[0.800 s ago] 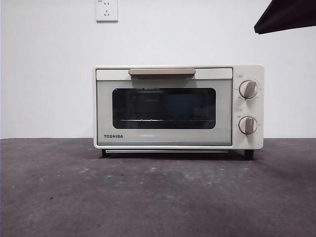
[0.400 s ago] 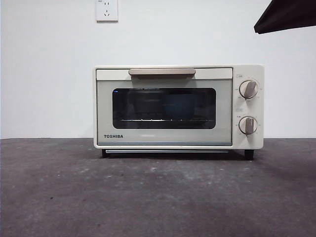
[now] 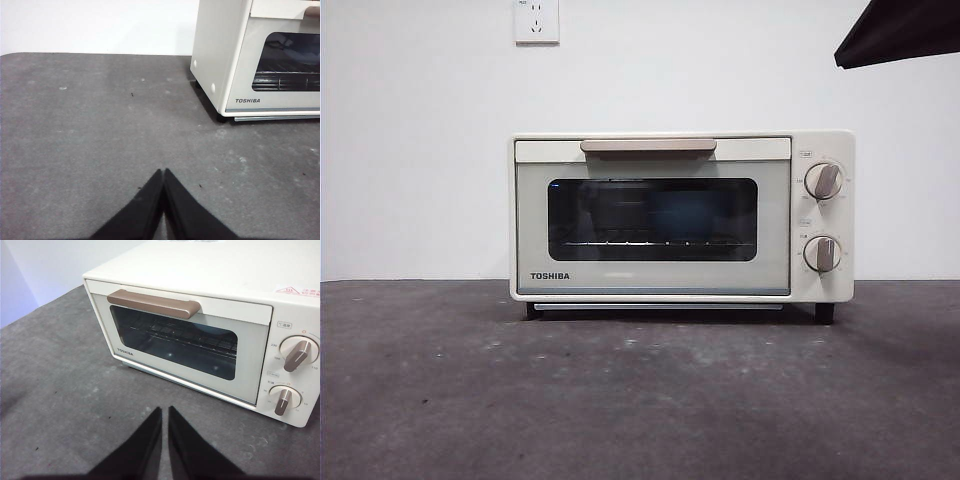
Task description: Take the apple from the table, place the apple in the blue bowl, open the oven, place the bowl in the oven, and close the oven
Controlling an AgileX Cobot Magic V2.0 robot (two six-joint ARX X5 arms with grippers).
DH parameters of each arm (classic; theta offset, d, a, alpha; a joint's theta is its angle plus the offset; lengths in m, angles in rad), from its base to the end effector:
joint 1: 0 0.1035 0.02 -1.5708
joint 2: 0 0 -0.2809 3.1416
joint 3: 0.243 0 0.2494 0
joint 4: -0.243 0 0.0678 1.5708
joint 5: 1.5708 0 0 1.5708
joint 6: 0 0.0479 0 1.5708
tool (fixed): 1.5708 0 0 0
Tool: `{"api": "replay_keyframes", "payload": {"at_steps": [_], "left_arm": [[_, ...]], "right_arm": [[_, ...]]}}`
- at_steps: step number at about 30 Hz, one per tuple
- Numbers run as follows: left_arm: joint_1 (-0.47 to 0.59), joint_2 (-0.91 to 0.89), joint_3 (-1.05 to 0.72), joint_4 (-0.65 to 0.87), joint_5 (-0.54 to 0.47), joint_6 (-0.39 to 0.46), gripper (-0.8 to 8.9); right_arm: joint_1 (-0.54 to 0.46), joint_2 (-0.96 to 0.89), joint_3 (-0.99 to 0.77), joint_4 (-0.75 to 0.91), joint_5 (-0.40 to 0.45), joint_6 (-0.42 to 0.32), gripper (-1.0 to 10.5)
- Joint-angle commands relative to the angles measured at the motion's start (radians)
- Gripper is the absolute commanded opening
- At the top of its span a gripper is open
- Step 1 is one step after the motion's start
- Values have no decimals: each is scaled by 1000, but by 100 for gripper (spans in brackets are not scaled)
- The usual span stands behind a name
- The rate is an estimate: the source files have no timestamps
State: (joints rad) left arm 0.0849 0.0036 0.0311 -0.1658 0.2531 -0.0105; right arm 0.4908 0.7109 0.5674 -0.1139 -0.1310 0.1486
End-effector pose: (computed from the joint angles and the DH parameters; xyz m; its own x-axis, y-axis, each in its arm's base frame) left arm 0.0932 -0.0041 0.1554 0.9767 -0.1682 -0.1335 0.1636 0.9855 -0.0449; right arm 0.1442 0.0841 0.2822 0.7840 0.5671 -0.2524 -0.5391 0.8236 0.1761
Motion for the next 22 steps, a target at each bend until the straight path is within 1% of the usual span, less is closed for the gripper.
{"api": "replay_keyframes", "payload": {"at_steps": [1, 6, 8, 10, 12, 16, 18, 21, 22], "left_arm": [[2, 0, -24, 2, -1, -2, 7], [2, 0, -24, 2, -1, -2, 7], [2, 0, -24, 2, -1, -2, 7], [2, 0, -24, 3, -1, -2, 7], [2, 0, -24, 2, -1, -2, 7], [2, 0, -24, 2, -1, -2, 7], [2, 0, -24, 2, -1, -2, 7], [2, 0, -24, 2, -1, -2, 7], [2, 0, -24, 2, -1, -2, 7]], "right_arm": [[6, 5, 10, 13, 1, 0, 5], [6, 5, 10, 12, 1, -1, 5], [-9, -14, 10, 5, 11, -26, 5], [-52, -52, 10, -6, 34, -50, 5], [-113, -92, 2, -6, 26, -78, 5], [-234, -179, -48, 2, -2, -82, 5], [-302, -240, -92, 9, 14, -91, 5], [-390, -341, -178, 31, 55, -126, 5], [-412, -369, -207, 43, 57, -132, 5]]}}
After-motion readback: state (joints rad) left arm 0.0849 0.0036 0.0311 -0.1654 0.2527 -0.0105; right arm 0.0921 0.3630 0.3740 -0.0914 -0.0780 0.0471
